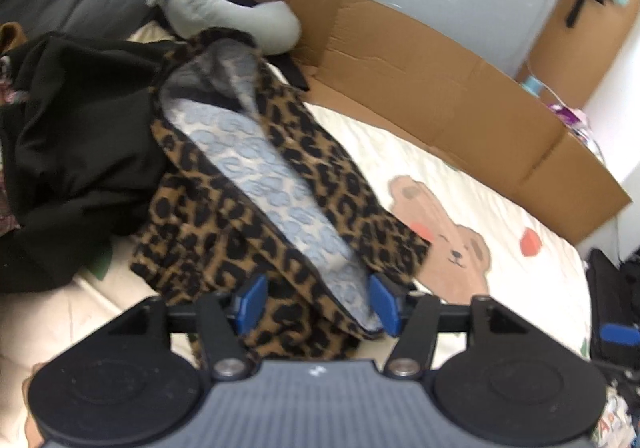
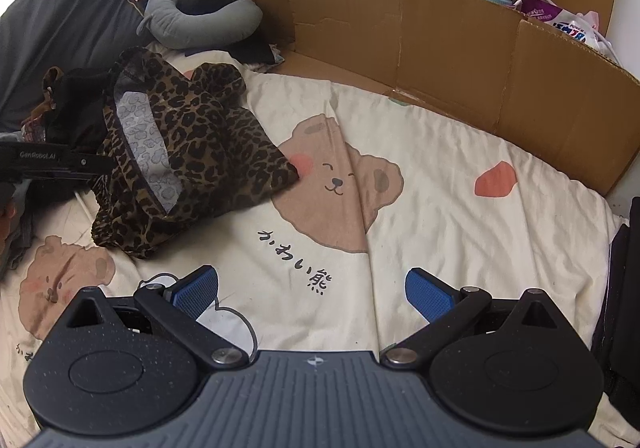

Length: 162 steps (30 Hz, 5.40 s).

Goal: Fold clothes

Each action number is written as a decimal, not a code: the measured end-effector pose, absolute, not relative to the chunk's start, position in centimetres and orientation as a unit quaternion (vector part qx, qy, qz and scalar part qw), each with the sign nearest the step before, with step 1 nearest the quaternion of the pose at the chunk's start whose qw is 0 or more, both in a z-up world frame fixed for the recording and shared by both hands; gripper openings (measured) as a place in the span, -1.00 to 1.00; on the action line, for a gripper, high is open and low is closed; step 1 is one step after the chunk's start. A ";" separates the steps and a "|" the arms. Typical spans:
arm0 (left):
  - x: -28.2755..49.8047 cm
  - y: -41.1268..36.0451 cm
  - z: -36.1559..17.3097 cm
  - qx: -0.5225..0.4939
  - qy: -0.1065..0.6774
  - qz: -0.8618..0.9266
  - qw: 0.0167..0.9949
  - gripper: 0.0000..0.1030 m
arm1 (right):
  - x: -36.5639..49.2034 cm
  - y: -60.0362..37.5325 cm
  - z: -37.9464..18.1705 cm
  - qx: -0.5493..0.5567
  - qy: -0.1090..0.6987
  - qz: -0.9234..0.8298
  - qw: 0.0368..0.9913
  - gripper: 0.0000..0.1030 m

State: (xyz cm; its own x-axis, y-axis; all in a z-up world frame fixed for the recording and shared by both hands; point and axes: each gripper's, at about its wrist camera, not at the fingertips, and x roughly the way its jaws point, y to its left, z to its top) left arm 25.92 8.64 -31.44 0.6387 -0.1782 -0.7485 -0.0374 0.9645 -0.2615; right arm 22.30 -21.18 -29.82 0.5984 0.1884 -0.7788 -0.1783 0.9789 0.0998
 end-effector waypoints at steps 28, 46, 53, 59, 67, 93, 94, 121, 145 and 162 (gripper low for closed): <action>33.7 15.4 -35.1 -0.187 0.349 0.063 0.916 -0.19 | 21.9 -21.9 -30.8 0.007 0.440 0.088 0.894 0.99; 29.4 8.9 -31.6 -0.177 0.337 -0.055 0.923 -0.99 | 22.0 -22.4 -29.8 0.030 0.424 0.086 0.901 0.98; 27.0 5.8 -31.8 -0.193 0.360 -0.095 0.908 -0.99 | 21.9 -22.3 -29.2 0.040 0.412 0.096 0.905 0.98; 25.4 3.5 -33.3 -0.200 0.389 -0.133 0.889 -0.99 | 21.9 -22.0 -28.6 0.055 0.402 0.115 0.907 0.97; 23.4 -0.2 -35.8 -0.200 0.432 -0.188 0.859 -1.00 | 22.0 -21.6 -28.4 0.088 0.397 0.149 0.901 0.97; 20.0 -4.1 -39.0 -0.185 0.481 -0.252 0.819 -1.00 | 29.5 -21.0 -39.0 0.251 0.517 0.192 0.796 0.33; 19.9 -4.1 -39.1 -0.183 0.482 -0.254 0.818 -1.00 | 29.8 -21.1 -39.6 0.261 0.521 0.194 0.789 0.12; 15.3 12.0 -37.2 -0.191 0.457 -0.106 0.863 0.00 | 29.5 -25.5 -34.8 0.233 0.431 0.187 0.851 -1.00; 18.9 29.0 -38.2 -0.234 0.374 0.034 0.897 0.46 | 28.5 -30.5 -32.4 0.229 0.404 0.124 0.877 -1.00; 15.5 29.9 -35.4 -0.292 0.375 -0.028 0.879 -0.89 | 26.7 -31.1 -31.6 0.231 0.402 0.134 0.876 -1.00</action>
State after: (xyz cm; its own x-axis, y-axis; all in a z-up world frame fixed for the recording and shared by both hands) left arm 15.46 29.87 -35.36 0.7167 -0.2685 -0.6436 -0.1699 0.8278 -0.5346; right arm 26.69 -31.12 -31.58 0.6408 0.4199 -0.6426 -0.0490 0.8578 0.5117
